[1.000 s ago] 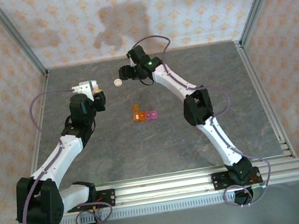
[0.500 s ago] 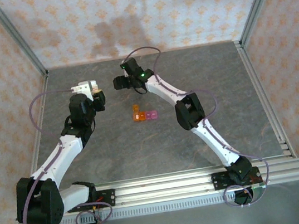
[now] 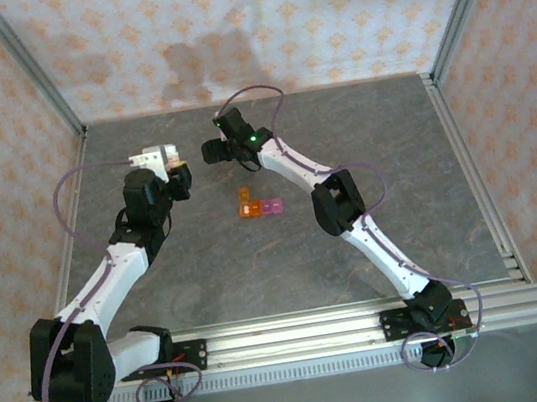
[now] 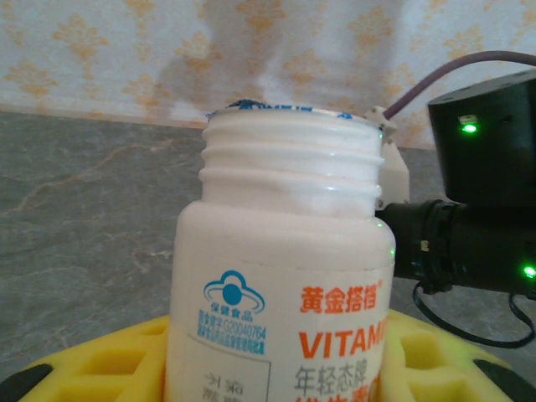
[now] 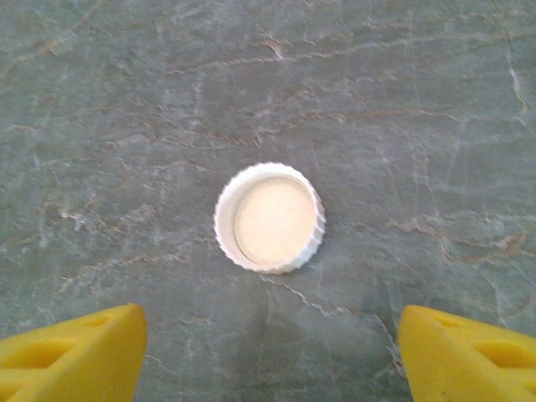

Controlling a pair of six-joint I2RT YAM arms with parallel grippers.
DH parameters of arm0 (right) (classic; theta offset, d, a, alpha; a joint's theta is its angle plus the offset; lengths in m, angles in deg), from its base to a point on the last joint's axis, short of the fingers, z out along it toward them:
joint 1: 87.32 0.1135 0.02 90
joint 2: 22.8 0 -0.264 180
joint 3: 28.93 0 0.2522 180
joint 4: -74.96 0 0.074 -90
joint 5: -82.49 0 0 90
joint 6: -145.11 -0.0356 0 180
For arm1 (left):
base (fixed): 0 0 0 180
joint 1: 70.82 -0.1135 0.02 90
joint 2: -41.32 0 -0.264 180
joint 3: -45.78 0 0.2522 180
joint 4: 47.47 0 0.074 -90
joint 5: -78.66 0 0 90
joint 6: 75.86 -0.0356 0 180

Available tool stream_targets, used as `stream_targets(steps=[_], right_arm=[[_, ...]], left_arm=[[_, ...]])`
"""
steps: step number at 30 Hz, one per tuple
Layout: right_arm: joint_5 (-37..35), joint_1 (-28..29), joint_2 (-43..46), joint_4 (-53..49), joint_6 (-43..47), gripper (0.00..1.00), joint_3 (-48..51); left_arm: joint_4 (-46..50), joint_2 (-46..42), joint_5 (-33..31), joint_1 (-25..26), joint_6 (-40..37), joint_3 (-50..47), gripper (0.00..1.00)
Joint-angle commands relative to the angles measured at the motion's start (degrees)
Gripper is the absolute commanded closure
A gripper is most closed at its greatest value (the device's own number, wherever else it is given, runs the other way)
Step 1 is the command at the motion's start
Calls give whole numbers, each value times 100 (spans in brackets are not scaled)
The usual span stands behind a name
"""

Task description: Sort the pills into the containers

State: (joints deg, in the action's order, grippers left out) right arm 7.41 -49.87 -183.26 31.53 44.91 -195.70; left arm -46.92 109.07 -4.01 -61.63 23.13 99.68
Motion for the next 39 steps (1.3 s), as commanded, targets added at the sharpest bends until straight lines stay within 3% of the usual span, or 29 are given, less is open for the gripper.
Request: stream_targets(steps=[1,7,14,21,31,39], right_arm=[[-272,-98,885,-529,26,23,91],[190,-635,2400,-955,-234,27,1553],[1082,-1330,4778,-61,-647,27,4383],[2146,-1609,6483,527,-768,25,6012],[3164,-1592,7353,1714,-1294,21,7209],[3115,-1345,7355,2091,-1393,21,7340]], left_arm=[[-709,-133,663,-49,-27,-179,100],[-1717,127,1395,-41,219,-399,100],[-2548,583,2123,175,362,-293,100],[-2875,1125,2479,755,430,203,100],[-3144,1797,2727,1308,834,822,100],[-2842,2016,2798,1561,823,1153,100]])
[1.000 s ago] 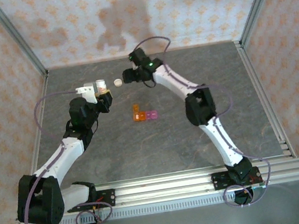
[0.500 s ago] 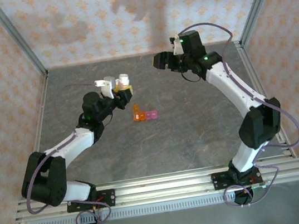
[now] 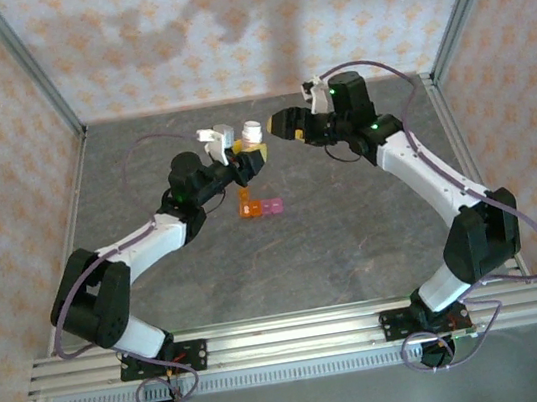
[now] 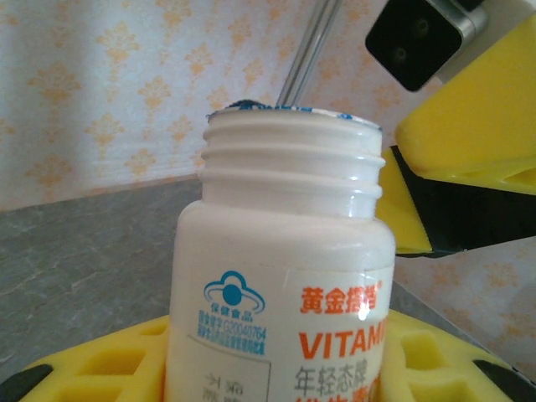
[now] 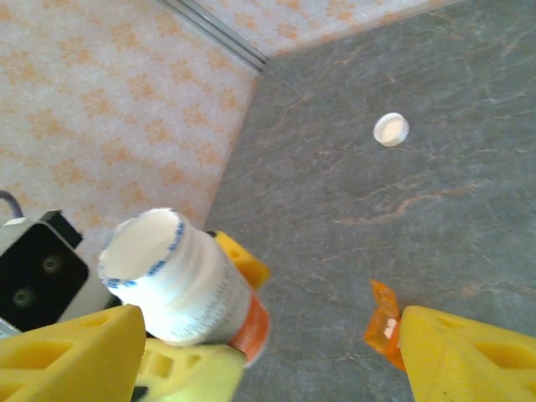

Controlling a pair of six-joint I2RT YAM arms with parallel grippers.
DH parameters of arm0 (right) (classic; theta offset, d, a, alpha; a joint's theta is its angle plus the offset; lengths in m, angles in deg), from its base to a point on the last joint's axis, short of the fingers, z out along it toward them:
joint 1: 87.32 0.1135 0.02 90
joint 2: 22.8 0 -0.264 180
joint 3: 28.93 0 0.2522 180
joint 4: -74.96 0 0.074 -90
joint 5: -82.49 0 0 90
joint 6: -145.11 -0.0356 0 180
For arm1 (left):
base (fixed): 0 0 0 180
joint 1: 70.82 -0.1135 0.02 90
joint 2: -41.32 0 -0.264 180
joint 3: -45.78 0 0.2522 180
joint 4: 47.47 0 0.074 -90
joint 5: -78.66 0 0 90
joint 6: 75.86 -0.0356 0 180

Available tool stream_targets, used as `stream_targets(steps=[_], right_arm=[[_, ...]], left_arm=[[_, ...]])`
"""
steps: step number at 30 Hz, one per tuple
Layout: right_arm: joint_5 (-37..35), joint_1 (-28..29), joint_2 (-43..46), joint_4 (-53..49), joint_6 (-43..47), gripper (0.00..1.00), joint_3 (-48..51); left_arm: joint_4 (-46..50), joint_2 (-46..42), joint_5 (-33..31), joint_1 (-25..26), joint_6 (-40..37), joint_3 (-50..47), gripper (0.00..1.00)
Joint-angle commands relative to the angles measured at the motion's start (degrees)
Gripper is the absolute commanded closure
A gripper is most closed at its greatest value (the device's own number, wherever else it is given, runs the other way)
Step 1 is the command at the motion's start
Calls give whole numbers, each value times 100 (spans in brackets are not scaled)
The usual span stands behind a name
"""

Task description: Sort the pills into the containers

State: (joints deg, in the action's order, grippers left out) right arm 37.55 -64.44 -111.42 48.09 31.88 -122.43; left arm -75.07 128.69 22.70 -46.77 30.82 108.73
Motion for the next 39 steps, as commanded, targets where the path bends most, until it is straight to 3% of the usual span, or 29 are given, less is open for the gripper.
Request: stream_targets(steps=[1,30,34,39], right_arm=[[100,143,150,464,-95,21,7],[274,441,-301,611,-143,29,49],[333,488,-387,629,-164,37,29],[304,486,-393,639,-182,58,42]], left_arm=[[10,76,142,110,54,287,100],[268,280,146,343,2,577,100],[291,280,129,337,-41,584,100],[304,289,107,339,-52,574,100]])
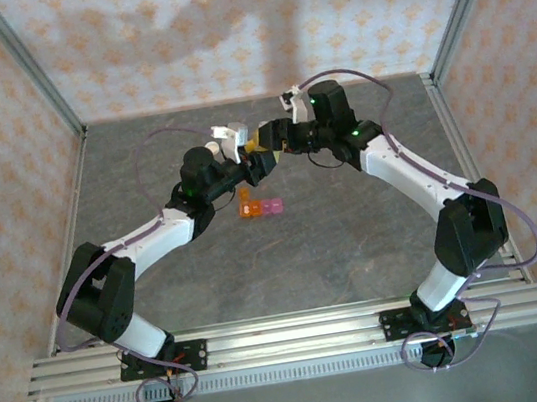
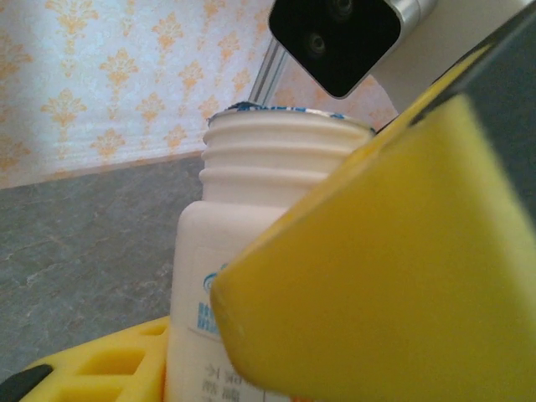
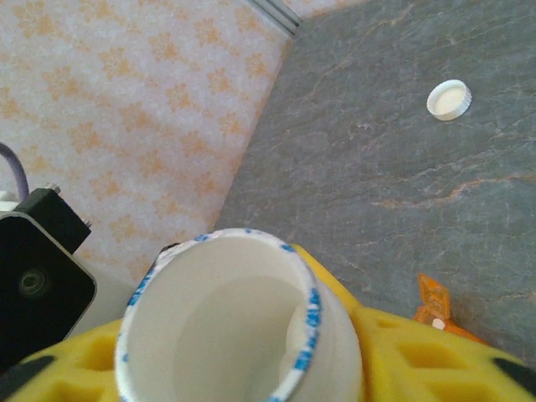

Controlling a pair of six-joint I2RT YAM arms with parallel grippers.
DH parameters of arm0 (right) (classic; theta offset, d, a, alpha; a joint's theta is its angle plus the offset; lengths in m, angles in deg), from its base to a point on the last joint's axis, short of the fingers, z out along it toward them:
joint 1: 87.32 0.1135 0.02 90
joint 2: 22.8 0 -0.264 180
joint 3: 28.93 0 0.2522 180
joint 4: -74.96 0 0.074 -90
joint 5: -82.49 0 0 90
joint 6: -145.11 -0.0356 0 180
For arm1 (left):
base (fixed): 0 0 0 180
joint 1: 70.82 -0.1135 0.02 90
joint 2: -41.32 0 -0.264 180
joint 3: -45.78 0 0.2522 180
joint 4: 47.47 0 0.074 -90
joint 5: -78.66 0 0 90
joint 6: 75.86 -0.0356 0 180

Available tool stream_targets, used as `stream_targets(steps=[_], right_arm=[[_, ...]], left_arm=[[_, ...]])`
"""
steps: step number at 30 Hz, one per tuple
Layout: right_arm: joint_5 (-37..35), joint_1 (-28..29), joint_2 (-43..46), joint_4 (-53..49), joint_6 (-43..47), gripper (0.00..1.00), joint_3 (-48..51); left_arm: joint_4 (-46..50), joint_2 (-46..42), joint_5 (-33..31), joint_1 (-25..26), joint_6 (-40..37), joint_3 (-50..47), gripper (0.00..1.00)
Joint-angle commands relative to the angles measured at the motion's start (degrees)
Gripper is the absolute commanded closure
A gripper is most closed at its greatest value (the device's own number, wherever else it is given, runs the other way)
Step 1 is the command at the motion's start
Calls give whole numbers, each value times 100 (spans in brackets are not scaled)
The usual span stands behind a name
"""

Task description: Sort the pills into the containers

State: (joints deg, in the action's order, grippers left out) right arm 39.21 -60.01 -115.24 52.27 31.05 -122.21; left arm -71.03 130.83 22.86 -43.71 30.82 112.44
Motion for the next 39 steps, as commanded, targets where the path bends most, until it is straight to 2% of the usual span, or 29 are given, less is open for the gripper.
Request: stream_targets(steps=[1,5,10,16,24,28,31,35,39], right_arm=[[110,42,-6,221,-102,59,16],[-67,30,33,243,-164,65,10],[-358,3,69,447,-397,69,-18],[-651,-22,25,600,-579,70,-158],[-838,-41,-73,651,-665,71,-248],[-984,-107,-50,627,-667,71,-200],[-1223,-231,34,504,-673,70,-119],[-1415,-396,225,430,-558,70,136],[-1523,-412,376,222,-280,70,319]], left_arm=[[-92,75,80,31,-63,203,100],[-51,45,69,31,-116,179,100],[-30,-54,46,31,-166,40,70],[158,-321,62,31,-318,-285,51],[542,-636,-89,35,-535,-546,44],[623,-925,-648,-5,-462,-791,44],[1063,-1167,-1309,-102,-433,-761,43],[2008,-1242,-2231,-318,-522,-433,41],[3402,-818,-2961,-599,-553,361,41]])
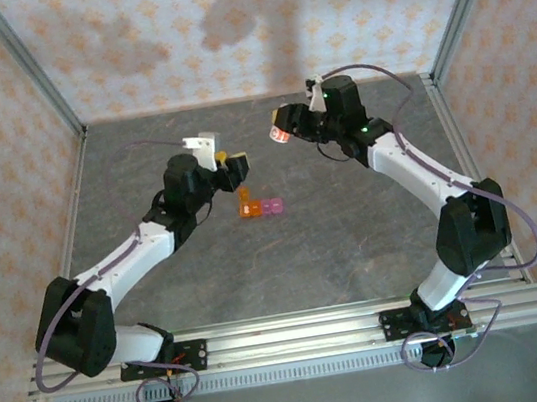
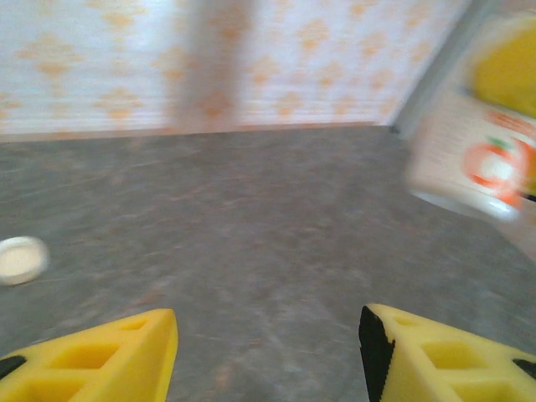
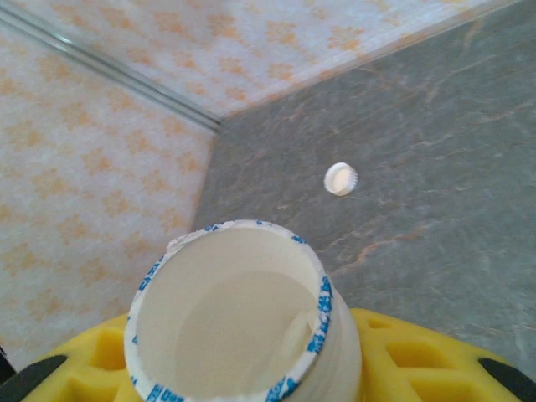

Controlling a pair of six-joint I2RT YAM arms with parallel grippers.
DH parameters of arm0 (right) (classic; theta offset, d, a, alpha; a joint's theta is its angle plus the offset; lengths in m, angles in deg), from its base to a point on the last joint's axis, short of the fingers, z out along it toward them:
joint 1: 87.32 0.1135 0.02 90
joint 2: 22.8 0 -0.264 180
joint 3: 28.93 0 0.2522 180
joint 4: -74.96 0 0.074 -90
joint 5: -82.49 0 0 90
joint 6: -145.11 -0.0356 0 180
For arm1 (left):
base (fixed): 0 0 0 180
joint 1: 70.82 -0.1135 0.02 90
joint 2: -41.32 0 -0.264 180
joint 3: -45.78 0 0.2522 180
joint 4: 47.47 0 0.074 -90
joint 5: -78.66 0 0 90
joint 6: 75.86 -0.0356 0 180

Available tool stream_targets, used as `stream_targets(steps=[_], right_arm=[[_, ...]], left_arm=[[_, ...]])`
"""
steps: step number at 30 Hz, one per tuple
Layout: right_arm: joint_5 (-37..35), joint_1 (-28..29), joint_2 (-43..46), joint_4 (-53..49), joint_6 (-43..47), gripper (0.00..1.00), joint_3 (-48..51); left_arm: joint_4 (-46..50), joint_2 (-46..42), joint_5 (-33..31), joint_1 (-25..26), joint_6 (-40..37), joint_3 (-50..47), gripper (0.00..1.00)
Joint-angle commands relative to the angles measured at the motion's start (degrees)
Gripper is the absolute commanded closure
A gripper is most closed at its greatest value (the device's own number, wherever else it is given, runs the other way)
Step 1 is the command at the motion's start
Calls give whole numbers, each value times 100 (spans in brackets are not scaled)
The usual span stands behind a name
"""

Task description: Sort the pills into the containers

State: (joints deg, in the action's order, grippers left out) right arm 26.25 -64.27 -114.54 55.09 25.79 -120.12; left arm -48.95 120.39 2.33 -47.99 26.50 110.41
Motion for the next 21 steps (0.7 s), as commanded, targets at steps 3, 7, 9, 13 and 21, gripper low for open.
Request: stream_targets(steps=[3,7,9,13,21], right_arm=[[-269,9,423,-133,398,70,279],[-281,16,552,-158,463,70,469],[-291,25,605,-162,499,70,560],[-300,59,655,-180,528,70,663],[-326,209,658,-276,618,70,770]], left_arm=[[2010,779,-1133,-367,-41,1256,41],[3236,1755,-1360,-515,126,2491,40],[3997,2424,-1333,-573,191,3308,41],[5001,3630,-1294,-604,190,4665,42],[5664,4953,-1668,-689,247,6319,41]])
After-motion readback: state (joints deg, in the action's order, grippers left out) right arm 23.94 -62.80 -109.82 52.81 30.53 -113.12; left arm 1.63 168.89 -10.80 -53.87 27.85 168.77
